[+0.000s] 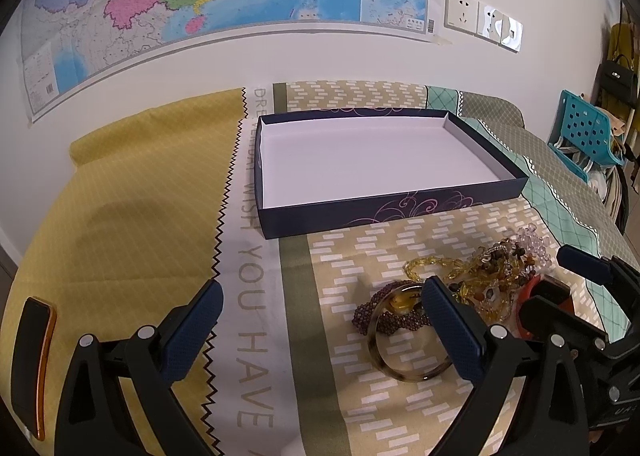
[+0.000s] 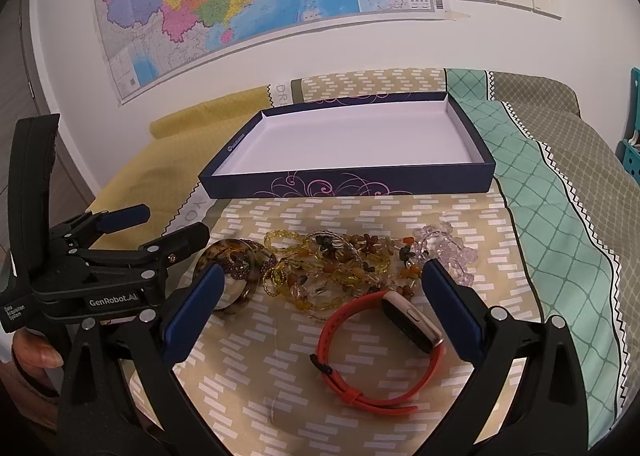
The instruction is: Organize jewelry
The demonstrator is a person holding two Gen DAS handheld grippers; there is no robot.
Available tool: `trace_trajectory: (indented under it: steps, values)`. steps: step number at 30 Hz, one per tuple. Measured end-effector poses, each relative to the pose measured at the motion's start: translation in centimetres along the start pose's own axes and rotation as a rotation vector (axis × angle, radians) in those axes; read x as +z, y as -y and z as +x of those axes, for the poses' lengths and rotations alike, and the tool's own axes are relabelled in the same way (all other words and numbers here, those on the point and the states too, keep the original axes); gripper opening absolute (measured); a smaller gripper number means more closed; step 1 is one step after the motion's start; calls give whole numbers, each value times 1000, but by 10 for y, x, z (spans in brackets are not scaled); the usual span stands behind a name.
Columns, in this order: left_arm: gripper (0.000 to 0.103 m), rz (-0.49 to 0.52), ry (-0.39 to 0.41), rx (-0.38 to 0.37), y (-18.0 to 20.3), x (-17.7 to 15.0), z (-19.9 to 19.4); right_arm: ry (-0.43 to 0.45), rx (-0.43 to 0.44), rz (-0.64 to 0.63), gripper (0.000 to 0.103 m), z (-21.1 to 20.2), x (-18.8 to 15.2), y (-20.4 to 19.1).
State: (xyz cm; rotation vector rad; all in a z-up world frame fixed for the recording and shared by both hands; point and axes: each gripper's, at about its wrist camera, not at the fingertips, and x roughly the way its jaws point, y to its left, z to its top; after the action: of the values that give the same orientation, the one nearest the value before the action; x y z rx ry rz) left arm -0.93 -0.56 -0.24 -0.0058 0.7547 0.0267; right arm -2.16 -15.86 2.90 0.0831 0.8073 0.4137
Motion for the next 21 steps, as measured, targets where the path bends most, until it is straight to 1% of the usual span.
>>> trace_trajectory:
  steps: [10,16,17,18,21]
  values:
    - [96,-3,-12,-17,-1,-2,3,-1,-4,6,97,-5,-2,5]
    - [96,1,-32,-25,-7,-4,8,-21,-37,55,97,-15,-11,25]
    - [96,2,-35,-27,-8,-5,9,-26,-41,64,96,-17,-13,29]
    - [96,3,-38,-31,-10,-5,9,-35,-46,74,93,-19,-15,34]
    - [96,9,-43,-43,-12,-8,10,-72,-50,108,81,-23,-23,47]
